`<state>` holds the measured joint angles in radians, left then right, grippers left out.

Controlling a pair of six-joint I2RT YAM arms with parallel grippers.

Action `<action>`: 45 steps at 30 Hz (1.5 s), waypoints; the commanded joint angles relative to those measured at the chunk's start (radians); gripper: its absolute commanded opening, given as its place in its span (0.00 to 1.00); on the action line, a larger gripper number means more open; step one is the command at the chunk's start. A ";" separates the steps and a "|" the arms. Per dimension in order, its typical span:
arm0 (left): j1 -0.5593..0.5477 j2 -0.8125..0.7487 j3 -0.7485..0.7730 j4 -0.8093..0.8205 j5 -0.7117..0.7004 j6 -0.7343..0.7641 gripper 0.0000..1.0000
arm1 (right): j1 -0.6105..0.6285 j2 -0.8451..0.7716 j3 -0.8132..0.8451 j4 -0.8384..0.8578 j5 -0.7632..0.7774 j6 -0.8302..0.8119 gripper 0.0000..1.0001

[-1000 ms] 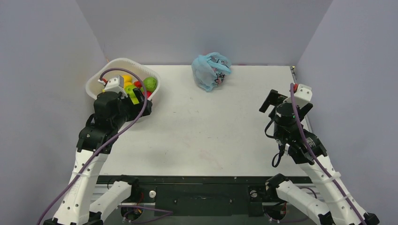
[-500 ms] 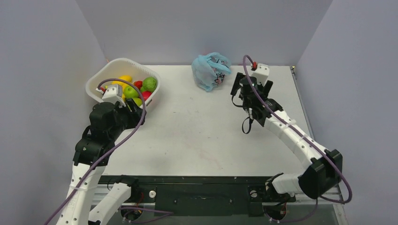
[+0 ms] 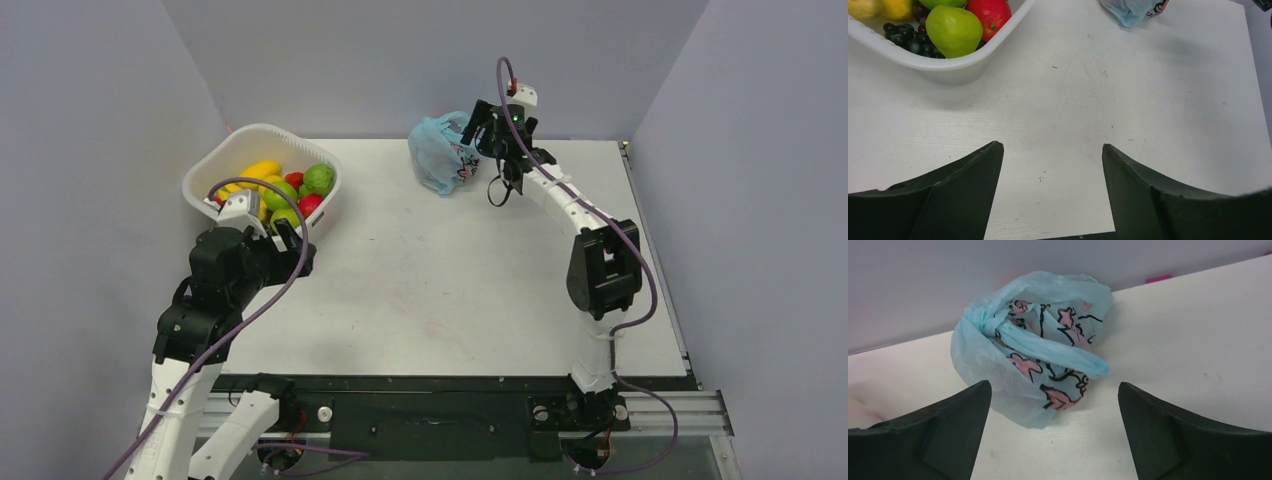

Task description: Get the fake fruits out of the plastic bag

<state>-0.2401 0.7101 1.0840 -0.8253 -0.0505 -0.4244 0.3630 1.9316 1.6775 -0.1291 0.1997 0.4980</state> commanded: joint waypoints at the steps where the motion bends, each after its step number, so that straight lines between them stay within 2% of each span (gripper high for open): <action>1: 0.006 0.023 0.046 0.028 0.008 0.008 0.71 | -0.034 0.122 0.165 0.017 -0.141 0.013 0.93; 6: 0.007 0.048 0.052 0.036 0.010 0.015 0.75 | -0.065 0.292 0.333 -0.031 -0.225 -0.051 0.92; 10: 0.008 0.069 0.059 0.049 0.014 0.035 0.96 | -0.068 0.371 0.414 -0.056 -0.287 -0.135 0.92; 12: 0.007 0.085 0.067 0.055 0.019 0.037 0.97 | -0.068 0.393 0.426 -0.048 -0.320 -0.143 0.91; 14: 0.007 0.101 0.074 0.062 0.026 0.034 0.97 | -0.068 0.412 0.440 -0.047 -0.354 -0.135 0.82; 15: 0.007 0.106 0.076 0.069 0.032 0.030 0.97 | -0.070 0.418 0.443 -0.047 -0.367 -0.125 0.70; 16: 0.008 0.115 0.076 0.074 0.037 0.023 0.97 | -0.071 0.417 0.441 -0.047 -0.397 -0.121 0.62; 17: 0.008 0.121 0.077 0.084 0.047 0.019 0.97 | -0.070 0.408 0.427 -0.045 -0.409 -0.109 0.44; 18: 0.008 0.131 0.076 0.090 0.049 0.008 0.97 | -0.069 0.400 0.414 -0.038 -0.430 -0.101 0.33; 19: 0.008 0.134 0.074 0.103 0.080 0.003 0.97 | -0.069 0.373 0.370 -0.023 -0.437 -0.074 0.10; 21: 0.008 0.145 0.061 0.136 0.117 -0.012 0.97 | -0.065 0.309 0.267 0.030 -0.466 -0.022 0.00; 22: 0.008 0.151 0.050 0.162 0.128 -0.024 0.97 | -0.061 0.283 0.224 0.057 -0.500 -0.007 0.00; 25: 0.006 0.169 0.021 0.220 0.195 -0.048 0.97 | -0.016 0.106 -0.039 0.175 -0.520 0.042 0.00; 28: 0.003 0.205 -0.014 0.289 0.260 -0.085 0.97 | 0.061 -0.047 -0.283 0.196 -0.451 0.041 0.00; 31: -0.016 0.235 -0.057 0.342 0.343 -0.107 0.97 | 0.139 -0.220 -0.443 0.200 -0.408 0.054 0.00; 34: -0.055 0.276 -0.076 0.357 0.356 -0.103 0.97 | 0.249 -0.352 -0.640 0.212 -0.362 0.057 0.00; 38: -0.117 0.294 -0.116 0.386 0.342 -0.084 0.97 | 0.385 -0.523 -0.821 0.224 -0.318 0.075 0.00; 45: -0.246 0.363 -0.150 0.416 0.289 -0.058 0.97 | 0.605 -0.744 -0.995 0.164 -0.259 0.070 0.00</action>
<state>-0.4149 1.0374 0.9356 -0.5003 0.2611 -0.5091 0.8806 1.2831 0.7414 0.0353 -0.1246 0.5659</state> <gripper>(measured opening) 0.972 0.007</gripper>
